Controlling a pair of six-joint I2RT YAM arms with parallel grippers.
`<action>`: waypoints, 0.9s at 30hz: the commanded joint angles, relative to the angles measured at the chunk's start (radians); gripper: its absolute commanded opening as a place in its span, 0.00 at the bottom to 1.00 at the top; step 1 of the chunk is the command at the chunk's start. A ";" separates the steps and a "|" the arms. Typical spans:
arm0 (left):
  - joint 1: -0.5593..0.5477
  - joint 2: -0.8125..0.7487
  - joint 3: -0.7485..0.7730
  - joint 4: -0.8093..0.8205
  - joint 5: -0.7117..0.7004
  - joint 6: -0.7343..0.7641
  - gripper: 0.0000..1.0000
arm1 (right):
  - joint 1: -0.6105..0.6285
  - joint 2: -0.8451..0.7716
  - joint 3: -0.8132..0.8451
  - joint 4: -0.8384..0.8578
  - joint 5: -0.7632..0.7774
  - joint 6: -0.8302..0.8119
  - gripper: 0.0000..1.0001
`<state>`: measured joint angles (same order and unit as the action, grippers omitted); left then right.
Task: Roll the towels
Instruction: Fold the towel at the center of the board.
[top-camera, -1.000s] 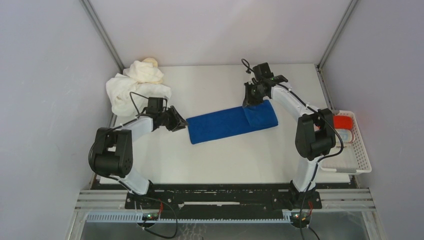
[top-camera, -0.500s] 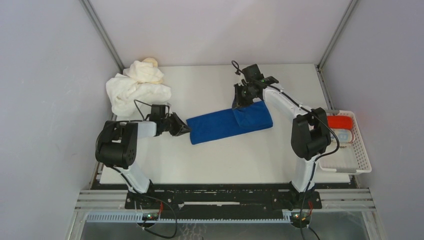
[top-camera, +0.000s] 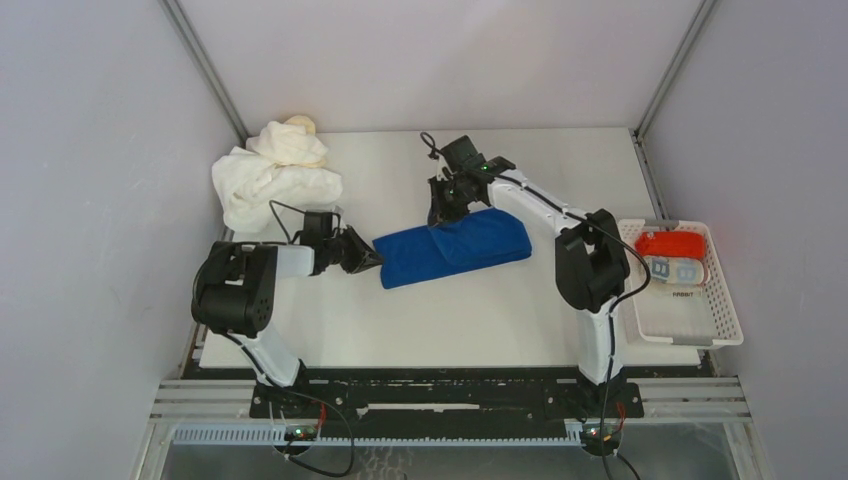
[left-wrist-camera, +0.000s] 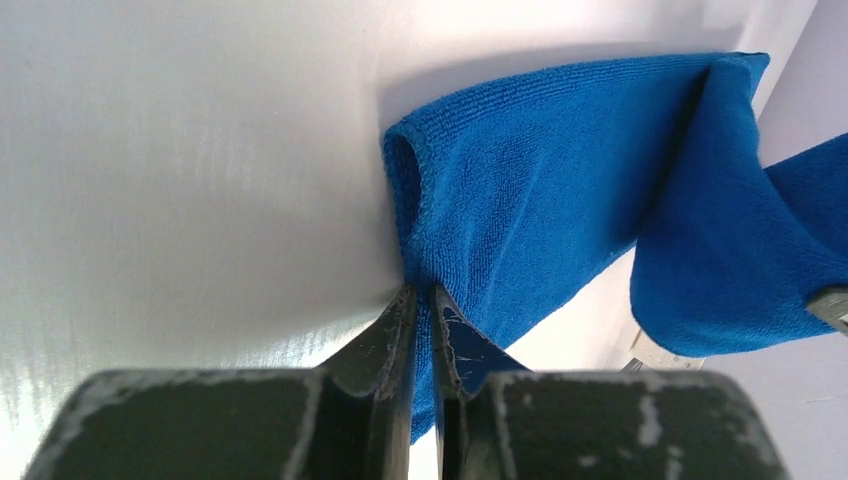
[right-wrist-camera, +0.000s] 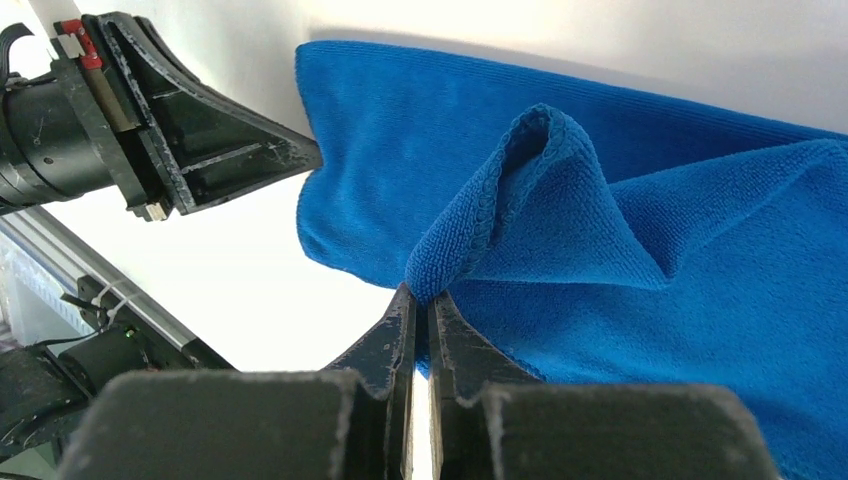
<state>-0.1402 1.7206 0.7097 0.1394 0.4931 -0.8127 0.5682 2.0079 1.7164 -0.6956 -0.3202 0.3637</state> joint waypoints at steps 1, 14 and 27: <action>-0.018 0.006 -0.030 -0.017 -0.031 0.003 0.14 | 0.048 0.033 0.075 0.001 -0.011 0.043 0.00; -0.026 -0.022 -0.043 -0.051 -0.065 0.012 0.11 | 0.130 0.120 0.163 -0.040 -0.020 0.080 0.02; -0.034 -0.091 -0.035 -0.128 -0.120 0.034 0.12 | 0.158 0.115 0.185 -0.045 0.047 0.119 0.02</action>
<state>-0.1680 1.6836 0.6994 0.0906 0.4404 -0.8181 0.7200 2.1548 1.8618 -0.7452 -0.3214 0.4580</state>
